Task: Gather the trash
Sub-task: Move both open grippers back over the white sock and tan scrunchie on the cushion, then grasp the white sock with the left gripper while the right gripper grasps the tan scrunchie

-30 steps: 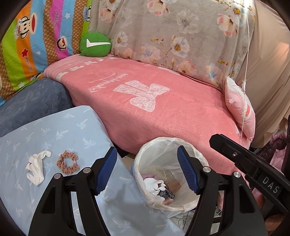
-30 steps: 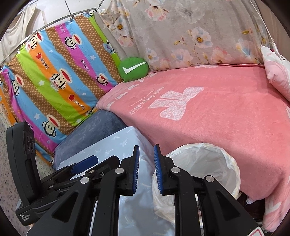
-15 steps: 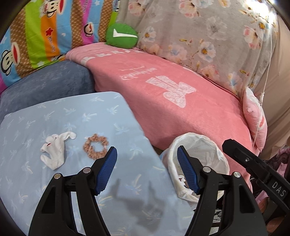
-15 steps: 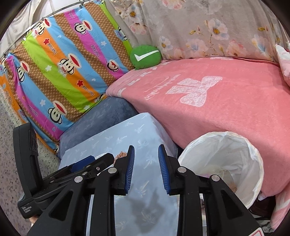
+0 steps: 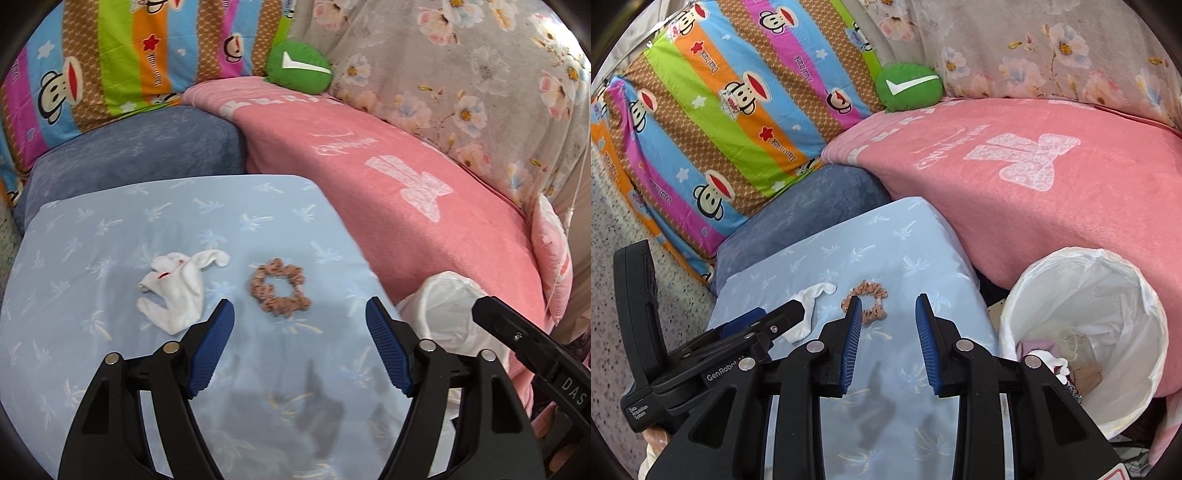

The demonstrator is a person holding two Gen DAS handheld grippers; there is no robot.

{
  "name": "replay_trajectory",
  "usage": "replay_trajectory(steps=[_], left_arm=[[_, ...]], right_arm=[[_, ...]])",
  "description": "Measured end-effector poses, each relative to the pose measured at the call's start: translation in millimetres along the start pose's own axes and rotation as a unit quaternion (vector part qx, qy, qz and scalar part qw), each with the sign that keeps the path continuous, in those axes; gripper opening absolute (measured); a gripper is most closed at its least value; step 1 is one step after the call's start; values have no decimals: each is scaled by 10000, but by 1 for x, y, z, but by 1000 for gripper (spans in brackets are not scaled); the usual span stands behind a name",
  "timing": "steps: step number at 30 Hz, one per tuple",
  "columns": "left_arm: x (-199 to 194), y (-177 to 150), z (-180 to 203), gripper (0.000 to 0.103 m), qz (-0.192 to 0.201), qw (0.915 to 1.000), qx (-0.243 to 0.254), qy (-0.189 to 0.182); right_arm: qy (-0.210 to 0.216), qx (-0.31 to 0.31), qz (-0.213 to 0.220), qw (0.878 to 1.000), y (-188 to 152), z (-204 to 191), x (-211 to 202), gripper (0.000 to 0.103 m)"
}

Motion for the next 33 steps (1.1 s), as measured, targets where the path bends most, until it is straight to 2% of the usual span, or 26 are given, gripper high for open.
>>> replay_trajectory(steps=[2,14,25,33], left_arm=[[6,-3,-13,77,-33,9999,-39,146],[54,-16,-74,81,-426,9949,-238,878],[100,-5,-99,82,-760,9909,-406,1037],[124,-6,-99,82,-986,9900,-531,857]], right_arm=[[2,-8,-93,10000,-4,-3,11,32],[-11,-6,-678,9977,-18,-9,93,32],[-105,67,-1088,9940,-19,-3,172,32],[-223,132,-1240,9919,-22,7,205,32]])
Point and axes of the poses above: each gripper's, at about its wrist camera, not at the fingertips, and x roughly the way its jaws point, z to its right, y to its top, the point moved 5 cm from there along x, roughly the way its jaws point, and after that the axes turned 13 degrees about y, right-handed, at the moved point
